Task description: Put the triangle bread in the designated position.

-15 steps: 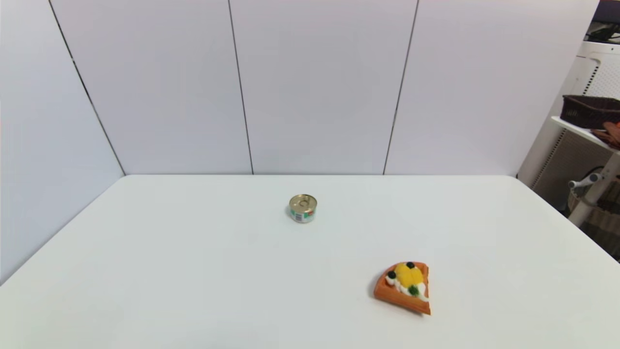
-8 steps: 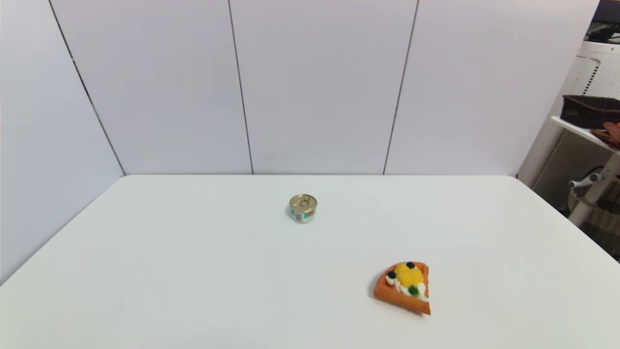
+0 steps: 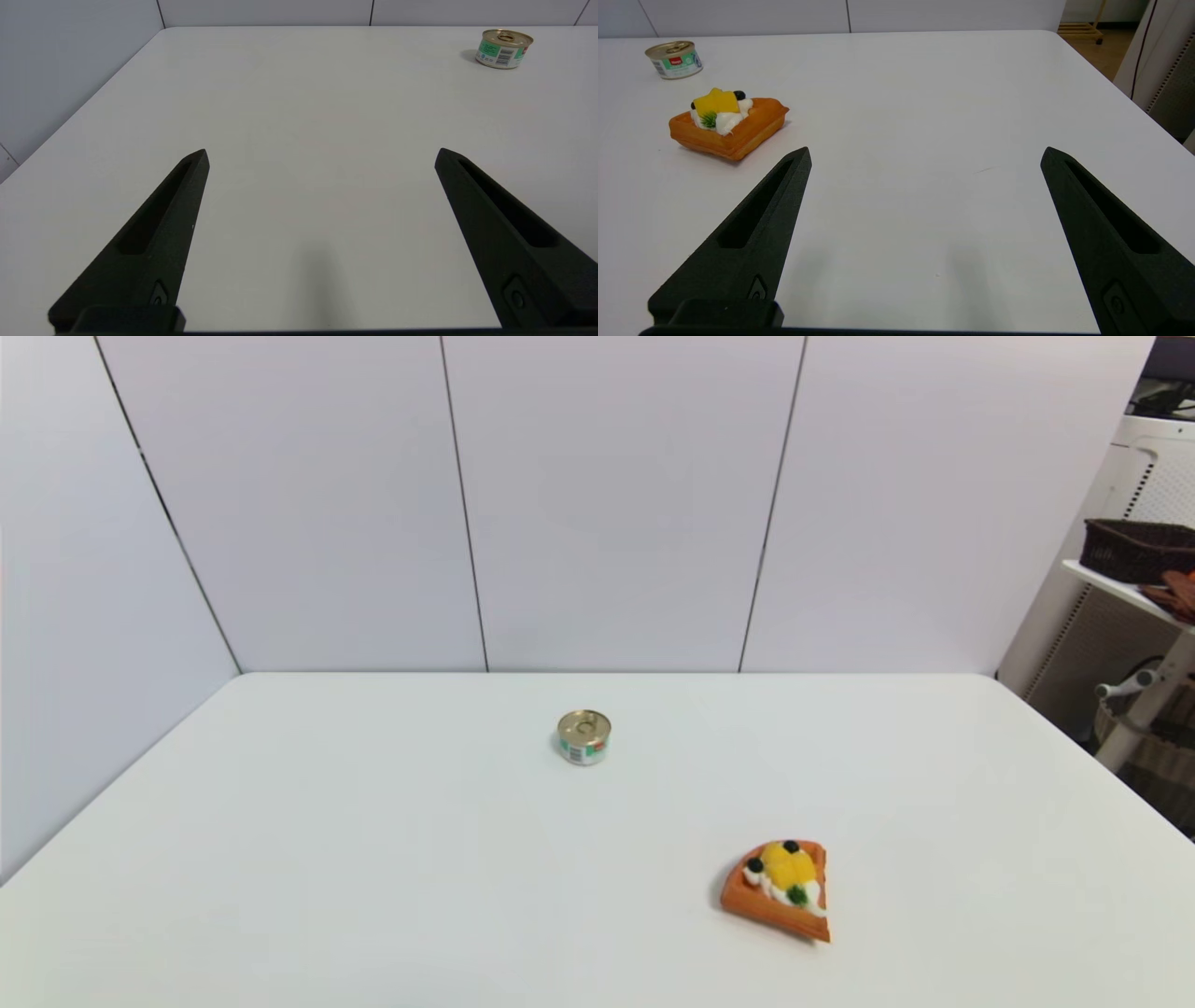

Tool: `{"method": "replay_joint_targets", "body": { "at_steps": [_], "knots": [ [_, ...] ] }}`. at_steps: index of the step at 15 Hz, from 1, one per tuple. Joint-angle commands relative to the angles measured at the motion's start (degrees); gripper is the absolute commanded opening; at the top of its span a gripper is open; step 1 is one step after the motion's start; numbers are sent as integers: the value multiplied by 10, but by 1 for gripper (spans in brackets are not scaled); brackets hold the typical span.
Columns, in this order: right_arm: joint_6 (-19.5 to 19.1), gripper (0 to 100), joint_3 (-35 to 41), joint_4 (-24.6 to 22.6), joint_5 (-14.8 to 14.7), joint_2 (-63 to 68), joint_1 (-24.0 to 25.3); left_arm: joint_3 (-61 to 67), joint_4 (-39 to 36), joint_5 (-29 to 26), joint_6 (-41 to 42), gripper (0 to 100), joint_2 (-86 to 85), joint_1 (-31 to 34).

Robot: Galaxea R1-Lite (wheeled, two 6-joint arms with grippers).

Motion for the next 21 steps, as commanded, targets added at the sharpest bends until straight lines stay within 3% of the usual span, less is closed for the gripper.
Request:
{"method": "replay_joint_targets", "body": {
  "at_steps": [1,6,9,12,15,17,21],
  "knots": [
    [0,100,0,0,0,1,0,0,0,0,0,100,0,0],
    [0,100,0,0,0,1,0,-2,3,9,-16,100,0,0],
    [0,100,0,0,0,1,0,-67,72,-13,-9,100,39,0],
    [0,100,0,0,0,1,0,-165,149,-76,62,100,150,-4],
    [0,100,0,0,0,1,0,-257,151,-82,150,100,298,-7],
    [0,100,0,0,0,1,0,-319,153,-117,187,100,396,-13],
    [0,100,0,0,0,1,0,-423,150,-154,269,100,606,-76]
  ]
}}
